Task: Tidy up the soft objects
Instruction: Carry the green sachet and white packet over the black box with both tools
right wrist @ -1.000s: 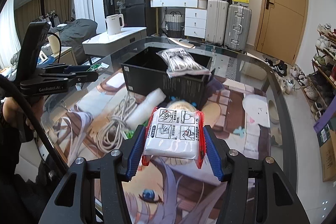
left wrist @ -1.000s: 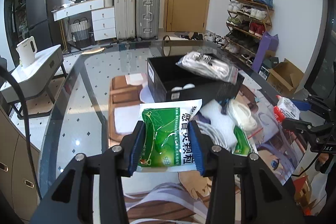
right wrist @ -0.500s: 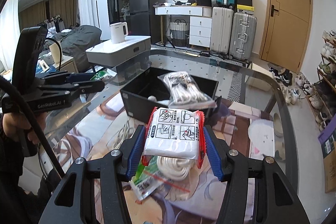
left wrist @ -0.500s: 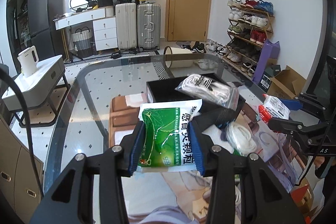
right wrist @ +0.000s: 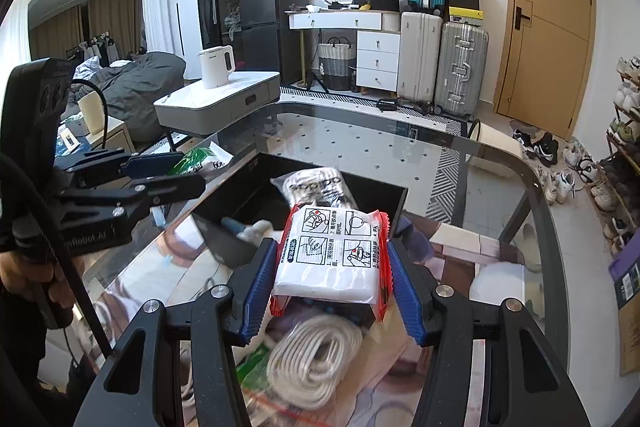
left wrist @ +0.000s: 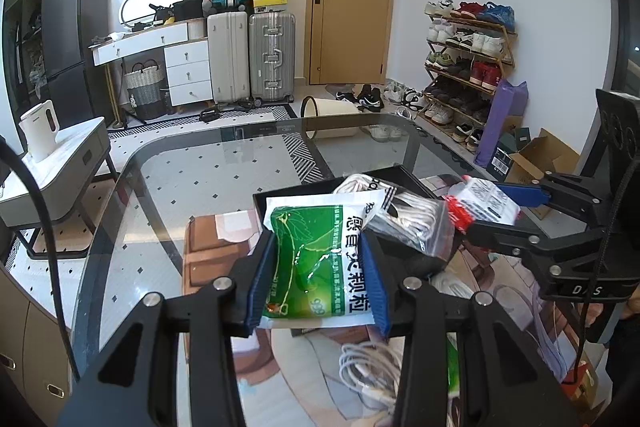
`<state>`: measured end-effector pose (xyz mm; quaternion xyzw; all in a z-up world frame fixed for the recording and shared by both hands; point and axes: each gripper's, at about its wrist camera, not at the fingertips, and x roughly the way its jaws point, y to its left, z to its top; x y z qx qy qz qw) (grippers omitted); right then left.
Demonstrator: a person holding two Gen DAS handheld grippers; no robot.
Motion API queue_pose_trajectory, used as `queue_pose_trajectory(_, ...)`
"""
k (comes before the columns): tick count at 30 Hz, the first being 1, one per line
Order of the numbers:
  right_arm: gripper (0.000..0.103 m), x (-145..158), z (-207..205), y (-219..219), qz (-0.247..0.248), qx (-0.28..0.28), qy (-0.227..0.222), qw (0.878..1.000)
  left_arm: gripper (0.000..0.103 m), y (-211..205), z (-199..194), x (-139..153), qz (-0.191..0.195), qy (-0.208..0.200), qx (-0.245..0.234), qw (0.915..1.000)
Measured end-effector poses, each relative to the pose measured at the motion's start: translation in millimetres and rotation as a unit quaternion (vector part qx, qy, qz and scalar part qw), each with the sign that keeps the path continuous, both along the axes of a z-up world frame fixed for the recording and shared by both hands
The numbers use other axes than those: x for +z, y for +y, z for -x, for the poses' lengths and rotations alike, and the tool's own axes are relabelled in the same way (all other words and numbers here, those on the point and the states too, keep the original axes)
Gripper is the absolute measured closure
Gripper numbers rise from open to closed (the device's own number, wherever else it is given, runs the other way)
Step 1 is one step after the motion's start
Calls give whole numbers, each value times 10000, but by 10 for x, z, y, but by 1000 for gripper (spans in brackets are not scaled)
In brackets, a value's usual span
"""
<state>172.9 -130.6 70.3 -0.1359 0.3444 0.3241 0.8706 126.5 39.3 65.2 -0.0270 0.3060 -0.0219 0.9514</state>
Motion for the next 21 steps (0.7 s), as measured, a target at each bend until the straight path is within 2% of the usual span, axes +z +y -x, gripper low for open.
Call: queue_pose_trajectory(21,47,-322,-491,389,365,257,234,9987,62,-116,-471,-319,-93,275,-36,9996)
